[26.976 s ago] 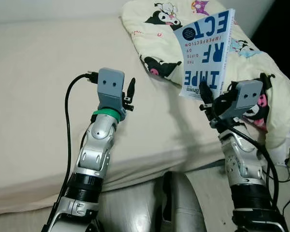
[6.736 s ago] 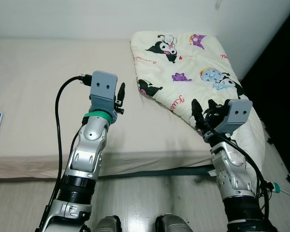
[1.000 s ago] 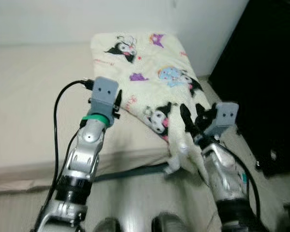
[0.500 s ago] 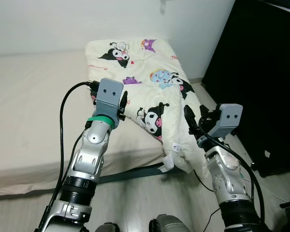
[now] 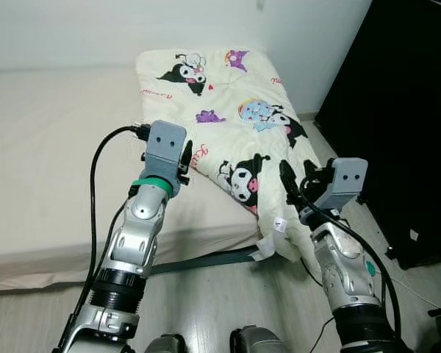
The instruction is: Clean up the room
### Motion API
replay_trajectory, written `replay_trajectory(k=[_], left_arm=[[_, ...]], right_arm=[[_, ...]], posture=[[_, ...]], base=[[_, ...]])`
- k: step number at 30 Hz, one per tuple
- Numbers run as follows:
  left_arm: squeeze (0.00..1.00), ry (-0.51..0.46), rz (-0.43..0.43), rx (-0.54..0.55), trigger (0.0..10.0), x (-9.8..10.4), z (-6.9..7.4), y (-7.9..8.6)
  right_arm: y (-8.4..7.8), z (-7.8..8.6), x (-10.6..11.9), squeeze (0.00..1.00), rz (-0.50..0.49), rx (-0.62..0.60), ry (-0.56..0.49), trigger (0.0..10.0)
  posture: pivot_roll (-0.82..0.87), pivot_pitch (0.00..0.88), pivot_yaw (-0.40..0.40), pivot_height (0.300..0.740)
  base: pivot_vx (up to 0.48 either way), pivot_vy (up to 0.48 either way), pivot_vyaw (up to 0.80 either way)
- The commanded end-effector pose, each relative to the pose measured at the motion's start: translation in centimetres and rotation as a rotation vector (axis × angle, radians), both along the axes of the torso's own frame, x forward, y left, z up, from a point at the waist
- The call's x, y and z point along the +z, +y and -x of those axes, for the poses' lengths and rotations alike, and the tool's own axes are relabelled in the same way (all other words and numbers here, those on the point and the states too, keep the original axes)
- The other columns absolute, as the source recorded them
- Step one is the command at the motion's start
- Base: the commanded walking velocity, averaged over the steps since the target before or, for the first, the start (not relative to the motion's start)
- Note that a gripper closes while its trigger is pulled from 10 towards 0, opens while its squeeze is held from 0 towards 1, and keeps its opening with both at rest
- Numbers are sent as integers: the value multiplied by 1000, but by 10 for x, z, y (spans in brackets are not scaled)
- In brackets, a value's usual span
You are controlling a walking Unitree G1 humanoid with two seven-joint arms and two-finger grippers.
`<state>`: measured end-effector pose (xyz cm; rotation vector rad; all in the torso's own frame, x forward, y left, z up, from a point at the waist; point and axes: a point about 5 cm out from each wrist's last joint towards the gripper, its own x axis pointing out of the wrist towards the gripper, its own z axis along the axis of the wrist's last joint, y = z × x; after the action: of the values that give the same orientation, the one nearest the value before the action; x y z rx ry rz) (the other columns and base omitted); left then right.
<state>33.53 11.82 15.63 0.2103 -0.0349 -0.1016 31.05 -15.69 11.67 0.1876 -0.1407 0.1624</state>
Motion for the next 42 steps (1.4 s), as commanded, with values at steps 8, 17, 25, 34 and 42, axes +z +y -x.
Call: replay_trajectory(k=[8, 17, 25, 34, 42], left_arm=[[0, 28, 6, -2, 10000, -7, 2, -1], [0, 27, 5, 0, 10000, -7, 2, -1], [0, 25, 2, 0, 10000, -7, 2, -1], [0, 25, -2, -2, 10000, -7, 2, -1], [0, 26, -6, -4, 10000, -8, 3, -1]], right_arm=[[-4, 2, -5, 0, -2, -12, 18, 10000], [-4, 2, -5, 0, -5, -13, 23, 10000], [-4, 2, -5, 0, -6, -15, 24, 10000], [-4, 2, -6, 0, -9, -17, 27, 10000], [-5, 2, -7, 0, -14, -20, 30, 10000]], posture=[[-87, 0, 26, 695], [-87, 0, 24, 665], [-86, 0, 25, 640], [-85, 0, 26, 615], [-84, 0, 27, 580]], base=[[0, 0, 0], [0, 0, 0], [0, 0, 0], [0, 0, 0], [0, 0, 0]])
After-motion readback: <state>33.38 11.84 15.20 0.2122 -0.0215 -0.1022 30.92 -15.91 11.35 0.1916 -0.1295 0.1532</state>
